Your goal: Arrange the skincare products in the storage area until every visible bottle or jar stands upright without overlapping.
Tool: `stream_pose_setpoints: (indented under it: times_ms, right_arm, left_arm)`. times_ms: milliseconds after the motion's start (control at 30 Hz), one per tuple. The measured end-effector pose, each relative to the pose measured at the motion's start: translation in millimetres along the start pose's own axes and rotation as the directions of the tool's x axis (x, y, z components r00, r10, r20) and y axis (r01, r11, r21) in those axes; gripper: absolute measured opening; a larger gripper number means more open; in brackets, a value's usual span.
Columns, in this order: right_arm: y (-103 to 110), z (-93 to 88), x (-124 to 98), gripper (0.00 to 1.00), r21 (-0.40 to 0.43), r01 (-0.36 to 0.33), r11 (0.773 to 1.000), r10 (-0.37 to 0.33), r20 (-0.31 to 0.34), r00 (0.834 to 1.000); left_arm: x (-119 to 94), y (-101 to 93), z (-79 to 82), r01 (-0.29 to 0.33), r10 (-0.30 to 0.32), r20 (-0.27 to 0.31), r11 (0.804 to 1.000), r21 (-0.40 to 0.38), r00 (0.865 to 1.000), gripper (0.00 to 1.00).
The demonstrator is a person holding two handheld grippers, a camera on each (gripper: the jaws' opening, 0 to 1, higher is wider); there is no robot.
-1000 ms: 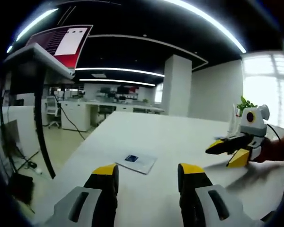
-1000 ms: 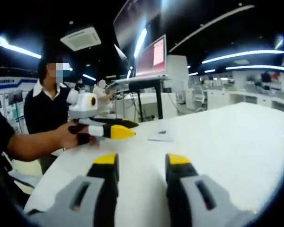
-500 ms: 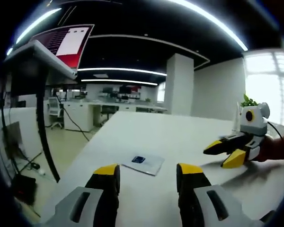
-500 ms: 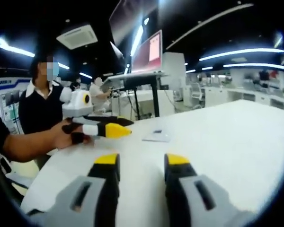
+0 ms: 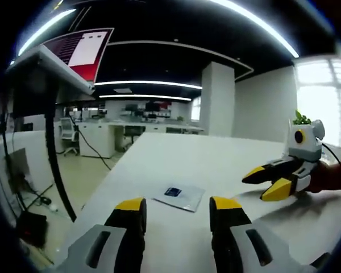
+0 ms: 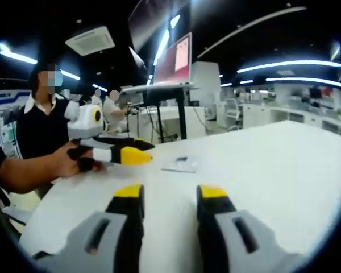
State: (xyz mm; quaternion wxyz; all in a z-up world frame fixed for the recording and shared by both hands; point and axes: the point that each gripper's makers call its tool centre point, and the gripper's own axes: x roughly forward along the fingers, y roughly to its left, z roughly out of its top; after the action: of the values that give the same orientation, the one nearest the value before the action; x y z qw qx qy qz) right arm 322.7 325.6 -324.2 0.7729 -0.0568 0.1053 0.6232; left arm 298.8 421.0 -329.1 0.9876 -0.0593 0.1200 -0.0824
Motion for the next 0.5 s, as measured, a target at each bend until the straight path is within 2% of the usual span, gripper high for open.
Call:
stream_pose_setpoints:
  times_ms: [500]
  right_arm:
    - [-7.9,-3.3,12.1,0.35,-0.031,0.028,0.999,-0.029,-0.026,0.999]
  left_arm:
    - [9.5,11.2,-1.6,-0.019,0.020,-0.029,0.999,0.034,0.999,0.40]
